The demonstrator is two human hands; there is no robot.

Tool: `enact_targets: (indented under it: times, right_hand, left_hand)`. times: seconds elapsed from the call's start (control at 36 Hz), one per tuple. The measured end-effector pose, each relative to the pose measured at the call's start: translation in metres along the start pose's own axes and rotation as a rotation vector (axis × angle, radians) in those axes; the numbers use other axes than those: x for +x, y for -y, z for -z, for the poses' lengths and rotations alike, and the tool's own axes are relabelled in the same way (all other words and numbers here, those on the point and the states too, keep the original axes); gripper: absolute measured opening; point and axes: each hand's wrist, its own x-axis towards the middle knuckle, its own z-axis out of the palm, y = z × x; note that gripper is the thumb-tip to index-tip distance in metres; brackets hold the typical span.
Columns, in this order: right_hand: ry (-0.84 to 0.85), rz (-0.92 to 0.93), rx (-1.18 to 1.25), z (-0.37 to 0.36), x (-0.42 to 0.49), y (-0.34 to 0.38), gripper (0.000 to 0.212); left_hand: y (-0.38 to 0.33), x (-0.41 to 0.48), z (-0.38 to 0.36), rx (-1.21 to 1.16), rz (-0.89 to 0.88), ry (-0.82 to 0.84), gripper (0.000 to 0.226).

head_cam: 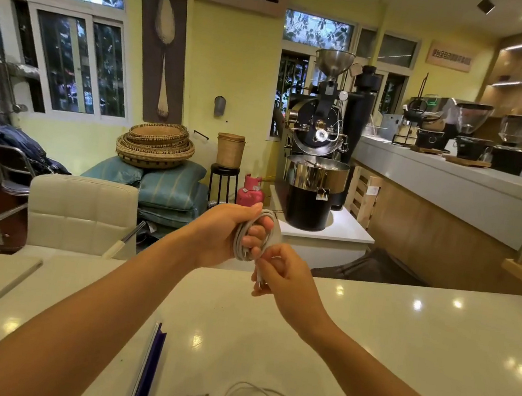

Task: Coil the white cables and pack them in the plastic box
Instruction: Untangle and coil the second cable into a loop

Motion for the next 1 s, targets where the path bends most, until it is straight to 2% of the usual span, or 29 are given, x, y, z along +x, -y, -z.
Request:
enact_targets:
  times: [0.17,0.25,0.33,0.44,0.61,0.67,0.75,0.83,0.92,1.0]
  right_hand:
    - [0.109,0.041,-0.024,0.008,-0.002,0.011,0.021]
    - [0.197,0.049,0.024,0.013,-0.005,0.017,0.014]
    - [0.230,0.083,-0.049,0.019,-0.004,0.021,0.023]
    - [0.211,0.139,-0.096,0.025,-0.002,0.025,0.022]
    - [0.034,0.207,-0.120,0.029,0.003,0.021,0.029]
    - [0.003,0.184,-0.069,0.030,0.004,0.019,0.026]
    - [0.061,0.154,0.129,0.029,0.004,0.019,0.014]
    - [0.079,0.137,0.335,0.026,0.005,0.017,0.015]
    - [0.004,0.071,0.485,0.021,0.007,0.012,0.017]
    - [-0.043,0.032,0.498,0.017,0.010,0.010,0.017]
  left_hand:
    - [-0.005,-0.002,0.003,-0.035,0.024,-0.024,0.040]
    - [-0.006,-0.002,0.003,-0.032,0.033,-0.038,0.040]
    - [-0.006,-0.002,0.001,-0.024,0.018,-0.055,0.039]
    - [-0.005,-0.001,-0.002,-0.017,-0.019,-0.088,0.038]
    - [0.003,0.002,-0.008,0.000,-0.058,-0.170,0.038]
    - [0.006,0.003,-0.011,-0.014,-0.059,-0.196,0.038]
    - [0.011,0.006,-0.015,-0.031,-0.058,-0.219,0.037]
    - [0.015,0.007,-0.015,-0.067,-0.049,-0.244,0.038]
    - [0.019,0.007,-0.019,-0.119,-0.039,-0.225,0.036]
    - [0.024,0.008,-0.023,-0.121,-0.045,-0.258,0.035]
